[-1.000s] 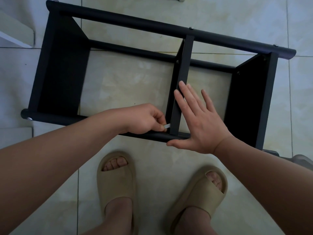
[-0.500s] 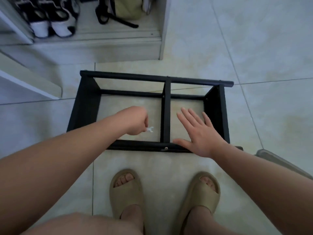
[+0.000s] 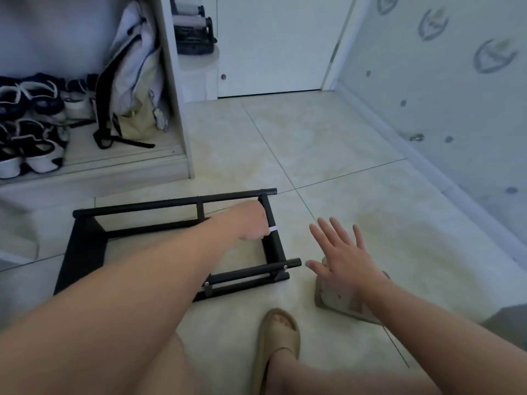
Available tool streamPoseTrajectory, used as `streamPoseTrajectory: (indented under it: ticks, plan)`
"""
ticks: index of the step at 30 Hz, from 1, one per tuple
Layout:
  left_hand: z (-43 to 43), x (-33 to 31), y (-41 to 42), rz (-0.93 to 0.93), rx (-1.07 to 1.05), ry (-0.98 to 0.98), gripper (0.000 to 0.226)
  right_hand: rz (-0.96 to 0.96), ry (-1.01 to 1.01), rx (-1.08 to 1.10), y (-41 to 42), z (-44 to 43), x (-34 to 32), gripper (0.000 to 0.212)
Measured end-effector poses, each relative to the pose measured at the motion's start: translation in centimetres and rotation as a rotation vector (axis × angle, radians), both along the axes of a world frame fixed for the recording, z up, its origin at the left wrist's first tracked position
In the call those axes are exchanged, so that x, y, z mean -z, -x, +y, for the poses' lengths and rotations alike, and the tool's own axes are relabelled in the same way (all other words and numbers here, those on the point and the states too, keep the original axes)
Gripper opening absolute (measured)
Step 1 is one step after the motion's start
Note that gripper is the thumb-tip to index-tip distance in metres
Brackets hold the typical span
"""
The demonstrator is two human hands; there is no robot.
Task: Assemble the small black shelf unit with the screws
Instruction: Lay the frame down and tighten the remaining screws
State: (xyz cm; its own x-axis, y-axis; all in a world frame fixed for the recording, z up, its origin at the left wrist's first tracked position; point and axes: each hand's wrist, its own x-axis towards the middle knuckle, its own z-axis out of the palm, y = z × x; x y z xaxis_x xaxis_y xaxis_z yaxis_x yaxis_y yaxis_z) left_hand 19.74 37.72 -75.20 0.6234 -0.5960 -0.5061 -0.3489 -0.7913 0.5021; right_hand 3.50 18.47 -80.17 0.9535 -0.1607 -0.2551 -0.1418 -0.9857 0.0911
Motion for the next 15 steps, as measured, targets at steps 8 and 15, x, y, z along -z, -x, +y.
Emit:
streamPoseTrajectory:
  ticks: [8, 15]
  plan:
    - [-10.0, 3.7, 4.9, 0.030, 0.100, -0.112, 0.029, 0.126, 0.076, 0.145, 7.0, -10.2, 0.7, 0.078]
    - [-18.9, 11.6, 6.6, 0.037, 0.324, -0.232, 0.036, 0.308, -0.037, 0.174, 8.9, -15.2, 8.2, 0.079]
